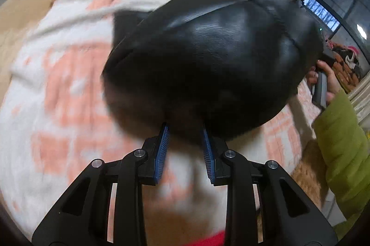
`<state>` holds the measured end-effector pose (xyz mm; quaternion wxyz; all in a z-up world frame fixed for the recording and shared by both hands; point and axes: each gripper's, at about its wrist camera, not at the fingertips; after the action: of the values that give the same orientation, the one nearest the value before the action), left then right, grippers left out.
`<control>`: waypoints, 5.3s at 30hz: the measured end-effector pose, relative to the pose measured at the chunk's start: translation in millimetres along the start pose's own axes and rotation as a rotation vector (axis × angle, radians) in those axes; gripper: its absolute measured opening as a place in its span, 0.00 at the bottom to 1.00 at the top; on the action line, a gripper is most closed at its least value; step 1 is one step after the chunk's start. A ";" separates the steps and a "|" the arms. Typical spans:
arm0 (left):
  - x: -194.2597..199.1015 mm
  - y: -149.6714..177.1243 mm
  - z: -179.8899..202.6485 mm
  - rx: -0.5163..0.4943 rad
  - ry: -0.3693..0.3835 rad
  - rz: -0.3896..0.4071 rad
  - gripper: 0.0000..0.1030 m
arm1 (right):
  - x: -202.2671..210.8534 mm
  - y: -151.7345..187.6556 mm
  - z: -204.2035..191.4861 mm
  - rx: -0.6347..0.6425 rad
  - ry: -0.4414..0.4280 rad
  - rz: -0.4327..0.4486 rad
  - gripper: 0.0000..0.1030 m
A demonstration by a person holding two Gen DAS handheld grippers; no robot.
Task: Fold large clothes
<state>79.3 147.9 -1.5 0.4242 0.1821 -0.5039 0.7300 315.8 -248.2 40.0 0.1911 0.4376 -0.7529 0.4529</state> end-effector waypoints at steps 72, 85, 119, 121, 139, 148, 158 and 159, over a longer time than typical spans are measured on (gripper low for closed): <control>-68.6 -166.6 -80.0 0.075 -0.147 0.229 0.03 | -31.2 -30.5 32.3 0.086 0.218 0.210 0.13; -85.9 -153.6 -96.3 0.123 -0.201 0.172 0.21 | -54.3 -19.7 45.5 0.067 0.276 0.102 0.22; -53.3 -99.2 -98.0 0.316 -0.042 0.123 0.91 | 11.3 55.6 57.2 0.013 0.211 -0.051 0.87; -59.3 -93.3 -97.5 0.329 -0.037 0.104 0.91 | 14.9 65.5 65.2 -0.045 0.170 -0.069 0.87; -50.5 -40.1 -43.8 0.287 -0.031 0.115 0.58 | 30.2 52.2 82.2 -0.032 0.147 -0.036 0.32; -46.5 -44.7 -48.8 0.302 -0.033 0.117 0.64 | 56.9 51.9 61.5 0.043 0.305 0.098 0.69; -31.8 -51.1 -54.2 0.282 -0.109 0.165 0.71 | 53.2 88.4 -61.6 0.395 0.189 0.169 0.63; -31.1 -51.0 -55.6 0.283 -0.114 0.166 0.71 | 43.0 100.0 -75.4 0.437 0.177 0.142 0.63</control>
<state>147.1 190.5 -17.1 0.3031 0.2389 -0.4328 0.8147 201.1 -184.3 56.9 0.1250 0.3729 -0.6464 0.6539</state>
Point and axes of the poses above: each gripper's, at about its wrist camera, not at the fingertips, and x roughly against the way its jaws point, z to its right, y to its underside, and after that the axes turned 8 degrees about y, right-handed
